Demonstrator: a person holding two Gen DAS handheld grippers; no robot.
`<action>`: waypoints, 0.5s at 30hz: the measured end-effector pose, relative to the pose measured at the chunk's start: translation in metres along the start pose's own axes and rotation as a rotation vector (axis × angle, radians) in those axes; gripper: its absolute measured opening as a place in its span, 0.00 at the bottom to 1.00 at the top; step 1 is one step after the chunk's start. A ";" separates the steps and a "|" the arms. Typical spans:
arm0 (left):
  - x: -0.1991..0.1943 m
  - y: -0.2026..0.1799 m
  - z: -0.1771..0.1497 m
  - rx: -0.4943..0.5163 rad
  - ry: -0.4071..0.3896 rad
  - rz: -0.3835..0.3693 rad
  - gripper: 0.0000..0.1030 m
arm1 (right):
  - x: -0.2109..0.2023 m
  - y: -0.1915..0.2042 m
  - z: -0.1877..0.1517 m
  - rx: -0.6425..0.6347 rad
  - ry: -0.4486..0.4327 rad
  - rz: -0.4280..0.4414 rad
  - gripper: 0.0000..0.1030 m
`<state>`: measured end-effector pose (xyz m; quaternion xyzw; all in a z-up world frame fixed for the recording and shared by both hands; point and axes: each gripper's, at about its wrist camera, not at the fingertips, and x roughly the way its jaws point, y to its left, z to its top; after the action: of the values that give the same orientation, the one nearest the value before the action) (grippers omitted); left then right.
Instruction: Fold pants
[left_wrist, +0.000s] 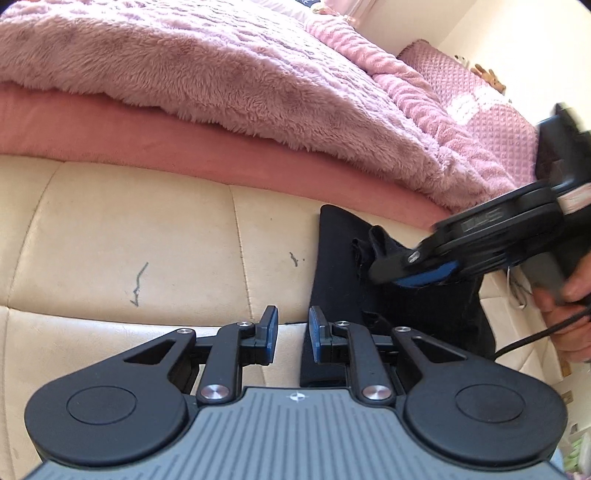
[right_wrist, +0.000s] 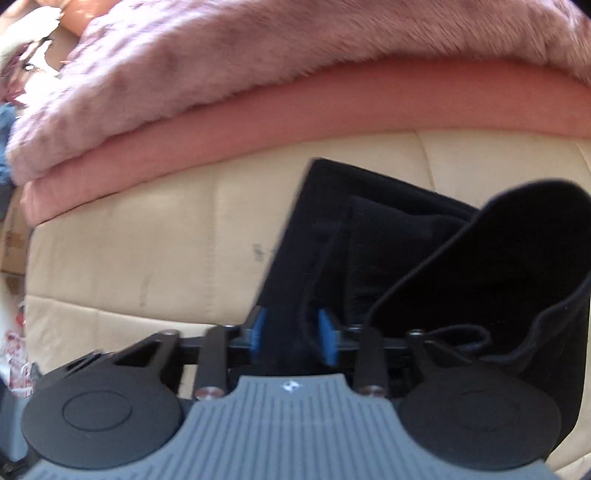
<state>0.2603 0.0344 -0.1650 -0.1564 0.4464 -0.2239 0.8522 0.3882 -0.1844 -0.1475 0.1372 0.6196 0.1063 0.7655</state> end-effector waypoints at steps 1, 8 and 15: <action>-0.002 0.000 0.000 -0.004 -0.003 -0.008 0.19 | -0.013 0.003 -0.001 -0.016 -0.024 0.033 0.31; -0.002 -0.022 0.005 -0.004 -0.017 -0.072 0.19 | -0.123 -0.015 -0.007 -0.053 -0.271 0.103 0.35; 0.013 -0.054 0.022 0.013 -0.011 -0.138 0.19 | -0.149 -0.105 -0.023 0.083 -0.337 -0.052 0.36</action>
<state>0.2725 -0.0175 -0.1365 -0.1826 0.4282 -0.2841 0.8382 0.3333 -0.3308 -0.0513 0.1686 0.4898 0.0364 0.8546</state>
